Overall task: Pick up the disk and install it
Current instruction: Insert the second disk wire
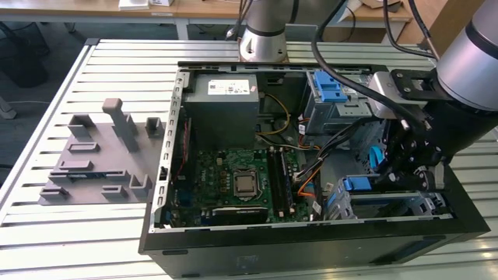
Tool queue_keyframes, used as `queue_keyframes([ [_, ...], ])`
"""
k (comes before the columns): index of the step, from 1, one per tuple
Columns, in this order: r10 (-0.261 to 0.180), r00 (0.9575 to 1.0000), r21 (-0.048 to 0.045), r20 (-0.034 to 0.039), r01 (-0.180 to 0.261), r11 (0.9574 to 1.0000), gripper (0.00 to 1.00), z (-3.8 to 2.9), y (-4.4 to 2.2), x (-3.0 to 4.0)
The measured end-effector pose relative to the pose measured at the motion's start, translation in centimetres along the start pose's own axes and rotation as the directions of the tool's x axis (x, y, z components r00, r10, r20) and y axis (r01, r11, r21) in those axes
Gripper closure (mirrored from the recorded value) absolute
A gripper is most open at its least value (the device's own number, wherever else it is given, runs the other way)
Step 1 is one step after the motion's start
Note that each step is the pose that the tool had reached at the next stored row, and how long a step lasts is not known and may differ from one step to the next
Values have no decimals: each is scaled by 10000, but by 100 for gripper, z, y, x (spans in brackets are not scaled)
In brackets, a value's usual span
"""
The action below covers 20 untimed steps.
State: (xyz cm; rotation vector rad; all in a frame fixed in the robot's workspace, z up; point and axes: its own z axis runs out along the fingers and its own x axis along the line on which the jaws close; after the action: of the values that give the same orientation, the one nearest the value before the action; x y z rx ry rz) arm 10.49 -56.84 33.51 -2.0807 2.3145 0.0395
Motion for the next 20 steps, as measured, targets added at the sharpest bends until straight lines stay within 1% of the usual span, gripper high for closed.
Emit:
queue_keyframes([
  [7,0,10000,-1,0,0,10000,77,-83,0,-3],
  [8,-1,10000,-1,1,1,10000,78,-85,0,-3],
  [9,0,10000,-1,1,0,10000,78,-85,0,-3],
  [10,0,10000,-2,2,0,10000,85,-85,0,-3],
  [11,0,10000,-1,1,0,10000,85,-85,-1,-3],
  [12,0,10000,-2,0,0,10000,89,-82,-1,-4],
  [15,0,10000,-2,0,0,10000,89,-61,-4,-3],
  [20,-1,10000,-1,-1,1,10000,89,-5,-11,-1],
])
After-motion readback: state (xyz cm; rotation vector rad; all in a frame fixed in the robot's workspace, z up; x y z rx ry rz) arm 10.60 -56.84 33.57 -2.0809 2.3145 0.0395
